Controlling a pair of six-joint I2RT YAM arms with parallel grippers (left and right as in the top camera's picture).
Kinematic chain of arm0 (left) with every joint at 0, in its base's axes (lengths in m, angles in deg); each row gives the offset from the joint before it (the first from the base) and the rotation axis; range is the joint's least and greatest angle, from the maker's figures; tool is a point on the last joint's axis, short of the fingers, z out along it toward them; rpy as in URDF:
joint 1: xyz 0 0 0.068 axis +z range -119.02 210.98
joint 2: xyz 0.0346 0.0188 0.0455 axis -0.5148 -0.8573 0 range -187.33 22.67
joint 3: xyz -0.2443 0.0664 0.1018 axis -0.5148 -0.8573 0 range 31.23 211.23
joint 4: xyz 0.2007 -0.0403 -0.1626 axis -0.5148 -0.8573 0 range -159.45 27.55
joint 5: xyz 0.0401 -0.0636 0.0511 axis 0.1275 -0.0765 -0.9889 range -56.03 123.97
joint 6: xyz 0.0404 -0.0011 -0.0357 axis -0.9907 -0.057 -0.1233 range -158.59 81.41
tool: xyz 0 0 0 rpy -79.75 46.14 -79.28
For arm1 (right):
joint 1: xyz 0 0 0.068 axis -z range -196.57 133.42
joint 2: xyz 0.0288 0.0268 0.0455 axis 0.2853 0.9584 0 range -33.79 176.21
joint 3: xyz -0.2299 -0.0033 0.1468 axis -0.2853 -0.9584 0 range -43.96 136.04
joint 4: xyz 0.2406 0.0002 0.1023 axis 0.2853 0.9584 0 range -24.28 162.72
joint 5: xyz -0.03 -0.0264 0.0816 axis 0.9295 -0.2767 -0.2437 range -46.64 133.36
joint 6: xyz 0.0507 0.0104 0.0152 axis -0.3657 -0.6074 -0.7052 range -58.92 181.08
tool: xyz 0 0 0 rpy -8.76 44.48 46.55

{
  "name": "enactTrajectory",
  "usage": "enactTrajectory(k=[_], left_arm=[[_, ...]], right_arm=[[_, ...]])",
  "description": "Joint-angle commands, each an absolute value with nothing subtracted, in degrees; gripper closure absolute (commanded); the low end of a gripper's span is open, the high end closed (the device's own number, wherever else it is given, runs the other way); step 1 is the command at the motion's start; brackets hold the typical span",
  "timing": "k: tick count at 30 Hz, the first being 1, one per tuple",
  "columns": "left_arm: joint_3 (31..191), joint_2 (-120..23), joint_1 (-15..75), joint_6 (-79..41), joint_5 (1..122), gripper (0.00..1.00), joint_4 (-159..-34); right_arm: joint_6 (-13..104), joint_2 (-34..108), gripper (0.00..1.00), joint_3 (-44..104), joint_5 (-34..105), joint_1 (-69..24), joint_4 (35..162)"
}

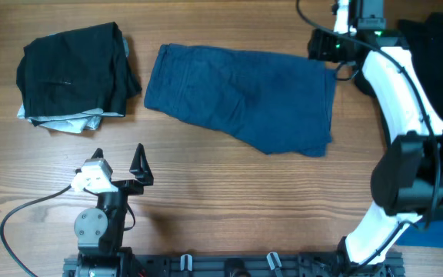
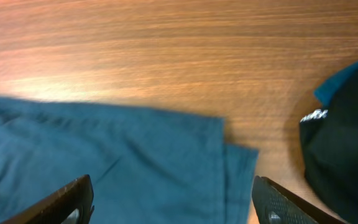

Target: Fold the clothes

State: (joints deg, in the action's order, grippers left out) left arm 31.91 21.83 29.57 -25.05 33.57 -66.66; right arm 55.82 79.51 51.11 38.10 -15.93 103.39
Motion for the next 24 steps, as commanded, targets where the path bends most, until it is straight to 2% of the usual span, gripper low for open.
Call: enactTrajectory(k=[1,7,9,20,24], left_arm=[[31.6,22.2,29.3,-26.4,33.0,0.00,-66.5],[31.6,22.2,29.3,-26.4,33.0,0.00,-66.5],[31.6,22.2,29.3,-26.4,33.0,0.00,-66.5],[31.6,22.2,29.3,-26.4,33.0,0.00,-66.5],[31.6,22.2,29.3,-26.4,33.0,0.00,-66.5]], right_arm=[[58.3,84.1,0.18,51.2,32.2,-12.7,99.4],[66.5,89.5,0.18,51.2,25.3,-11.8,94.0],[68.8,91.1,0.24,51.2,25.3,-11.8,93.4],[70.1,100.4,0.21,51.2,25.3,-11.8,87.9],[69.9,100.4,0.34,51.2,25.2,-11.8,87.5]])
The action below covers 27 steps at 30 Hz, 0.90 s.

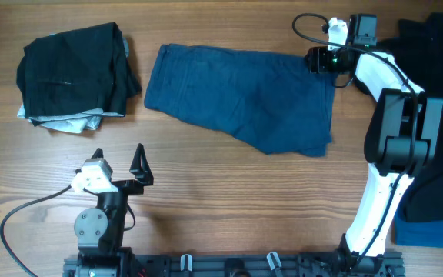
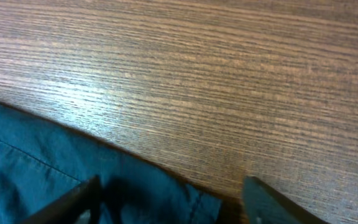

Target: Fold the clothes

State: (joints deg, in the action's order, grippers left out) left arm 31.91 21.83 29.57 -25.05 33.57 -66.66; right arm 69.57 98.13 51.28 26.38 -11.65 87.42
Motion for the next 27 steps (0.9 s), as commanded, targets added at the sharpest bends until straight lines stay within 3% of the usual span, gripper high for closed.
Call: enactTrajectory(k=[1,5,10,11,17,27], left_arm=[[31.6,22.2,29.3,-26.4,33.0,0.00,-66.5],[31.6,22.2,29.3,-26.4,33.0,0.00,-66.5],[31.6,22.2,29.3,-26.4,33.0,0.00,-66.5],[31.6,22.2,29.3,-26.4,33.0,0.00,-66.5],[31.6,22.2,29.3,-26.4,33.0,0.00,-66.5],[31.6,22.2,29.3,-26.4,33.0,0.00,-66.5]], right_arm=[[69.7,100.4,0.44,51.2,25.2,-11.8,87.6],[65.6,99.9,0.66,51.3,24.8,-11.8,87.5],[65.6,97.6,0.85,51.3,22.9,-11.8,87.1],[65.7,96.9,0.94,51.4,22.9,-11.8,87.1],[65.6,90.7,0.96,51.4,21.8,-11.8,89.2],[67.4,79.9,0.96,51.4,15.1,-11.9,110.5]])
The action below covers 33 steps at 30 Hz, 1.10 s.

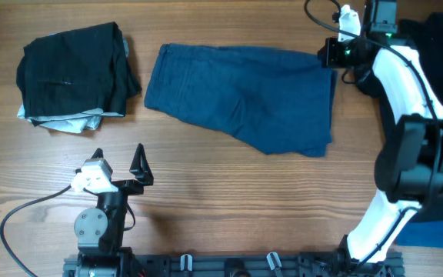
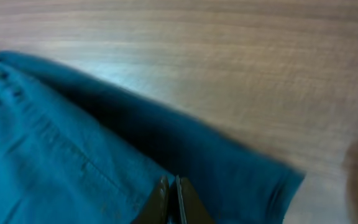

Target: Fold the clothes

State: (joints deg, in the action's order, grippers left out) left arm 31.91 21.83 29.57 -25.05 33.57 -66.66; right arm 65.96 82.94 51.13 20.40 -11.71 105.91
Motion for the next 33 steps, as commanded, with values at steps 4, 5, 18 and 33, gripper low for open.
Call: enactTrajectory(k=[4,5,18,33], left_arm=[[31.6,22.2,29.3,-26.4,33.0,0.00,-66.5],[31.6,22.2,29.3,-26.4,33.0,0.00,-66.5],[31.6,22.2,29.3,-26.4,33.0,0.00,-66.5],[31.6,22.2,29.3,-26.4,33.0,0.00,-66.5]], right_arm=[[70.4,79.2,0.96,51.3,8.0,-12.0,119.9],[72.3,79.2,0.96,51.3,5.4,-12.3,122.8],[76.2,79.2,0.96,51.3,1.7,-26.7,143.7],[65.0,79.2,0.94,46.9,16.8,-47.2,148.5]])
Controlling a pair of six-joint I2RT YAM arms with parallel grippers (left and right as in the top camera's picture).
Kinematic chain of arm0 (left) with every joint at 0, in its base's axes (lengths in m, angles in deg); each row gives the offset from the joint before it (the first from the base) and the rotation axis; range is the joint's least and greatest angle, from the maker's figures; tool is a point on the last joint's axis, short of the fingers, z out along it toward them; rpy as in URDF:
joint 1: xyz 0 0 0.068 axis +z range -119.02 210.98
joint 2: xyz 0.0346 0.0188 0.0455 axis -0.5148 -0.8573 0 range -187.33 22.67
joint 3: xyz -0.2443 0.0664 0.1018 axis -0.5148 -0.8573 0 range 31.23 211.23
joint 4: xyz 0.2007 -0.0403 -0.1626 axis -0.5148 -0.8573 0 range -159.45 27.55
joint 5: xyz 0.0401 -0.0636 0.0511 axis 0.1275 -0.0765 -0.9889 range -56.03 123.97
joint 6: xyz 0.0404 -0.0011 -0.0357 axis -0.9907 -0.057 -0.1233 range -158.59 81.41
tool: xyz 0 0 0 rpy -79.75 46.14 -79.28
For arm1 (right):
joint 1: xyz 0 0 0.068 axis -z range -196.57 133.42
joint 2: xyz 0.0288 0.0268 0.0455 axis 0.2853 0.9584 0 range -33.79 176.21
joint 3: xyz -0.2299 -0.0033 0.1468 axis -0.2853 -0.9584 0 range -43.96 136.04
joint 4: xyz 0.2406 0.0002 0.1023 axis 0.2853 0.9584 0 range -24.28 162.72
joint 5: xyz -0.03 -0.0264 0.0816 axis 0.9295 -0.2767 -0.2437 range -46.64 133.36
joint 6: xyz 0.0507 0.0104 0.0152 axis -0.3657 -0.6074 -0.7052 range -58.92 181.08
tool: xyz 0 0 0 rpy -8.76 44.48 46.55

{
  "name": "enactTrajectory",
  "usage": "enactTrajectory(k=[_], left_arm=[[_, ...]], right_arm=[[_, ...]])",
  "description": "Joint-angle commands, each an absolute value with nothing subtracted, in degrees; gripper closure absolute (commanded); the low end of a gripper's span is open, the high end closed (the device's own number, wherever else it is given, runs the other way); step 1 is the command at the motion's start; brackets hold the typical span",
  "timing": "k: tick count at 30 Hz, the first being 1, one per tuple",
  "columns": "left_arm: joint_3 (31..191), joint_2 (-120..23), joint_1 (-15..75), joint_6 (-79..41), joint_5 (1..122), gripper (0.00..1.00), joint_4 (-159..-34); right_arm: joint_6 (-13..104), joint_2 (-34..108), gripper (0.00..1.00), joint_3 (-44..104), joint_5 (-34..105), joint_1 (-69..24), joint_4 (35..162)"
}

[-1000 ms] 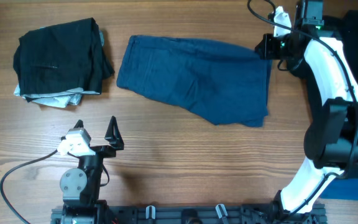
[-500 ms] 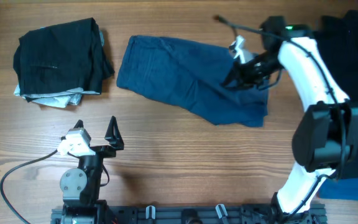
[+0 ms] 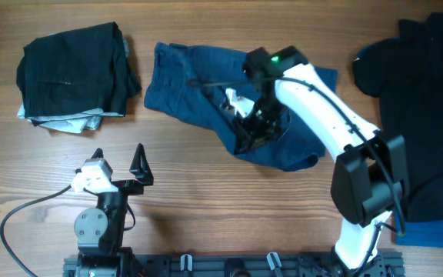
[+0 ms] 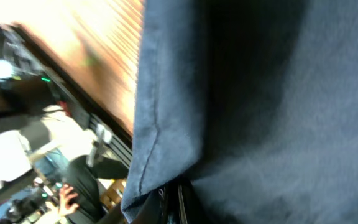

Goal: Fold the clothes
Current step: 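Pull the shorts toward the front with the right gripper to unfold them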

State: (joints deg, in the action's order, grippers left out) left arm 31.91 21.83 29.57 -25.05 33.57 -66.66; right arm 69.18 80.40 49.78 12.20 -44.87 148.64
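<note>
Dark blue shorts (image 3: pixel 183 85) lie across the far middle of the wooden table (image 3: pixel 221 208). Their right part is lifted and drawn over toward the left and front. My right gripper (image 3: pixel 242 140) hangs over the shorts' near middle, shut on a pinch of the blue cloth. In the right wrist view the cloth (image 4: pixel 278 93) drapes over the closed right gripper (image 4: pixel 174 205), a hemmed edge hanging at the left. My left gripper (image 3: pixel 118 156) stands open at the front left, far from the shorts, holding nothing.
A folded black garment pile (image 3: pixel 71 73) with some white under it sits at the far left. A black shirt with a white logo (image 3: pixel 429 92) covers the right side, with blue cloth (image 3: pixel 429 231) at the front right edge.
My right gripper, shut on the shorts' far right corner, has moved from the far right to over the shorts' near middle. The right part of the shorts now lies lifted and doubled over leftward.
My right gripper was open above the shorts' far right corner, then lower at that corner, still open. Then it was shut on the corner. Now it holds the cloth over the middle of the shorts. The left arm has stayed parked.
</note>
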Motion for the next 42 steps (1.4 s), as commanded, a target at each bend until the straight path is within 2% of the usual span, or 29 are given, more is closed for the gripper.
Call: enactTrajectory(k=[1,13,24,26,27,30,32,36,39,42], left_arm=[[31.6,22.2,29.3,-26.4,33.0,0.00,-66.5],[31.6,22.2,29.3,-26.4,33.0,0.00,-66.5],[31.6,22.2,29.3,-26.4,33.0,0.00,-66.5],[31.6,22.2,29.3,-26.4,33.0,0.00,-66.5],[31.6,22.2,29.3,-26.4,33.0,0.00,-66.5],[31.6,22.2,29.3,-26.4,33.0,0.00,-66.5],[31.6,22.2,29.3,-26.4,33.0,0.00,-66.5],[31.6,22.2,29.3,-26.4,33.0,0.00,-66.5],[31.6,22.2,29.3,-26.4,33.0,0.00,-66.5],[31.6,22.2,29.3,-26.4,33.0,0.00,-66.5]], right_arm=[[63.7,79.2,0.93,45.6,16.8,-48.2,147.9],[56.4,79.2,0.94,32.2,16.8,-61.6,140.7],[51.9,79.2,0.95,31.3,16.9,-73.2,140.4],[51.9,79.2,0.82,31.3,16.8,-74.0,141.0],[51.9,79.2,0.78,31.3,16.9,-74.1,141.4],[50.7,78.6,0.49,31.3,17.9,-74.1,141.8],[48.9,77.5,0.44,31.3,20.8,-74.1,142.1],[47.1,72.0,0.43,31.4,25.6,-71.9,142.7],[46.9,65.7,0.50,31.5,25.6,-65.6,141.8],[46.9,60.8,0.54,31.9,26.0,-53.9,140.2]])
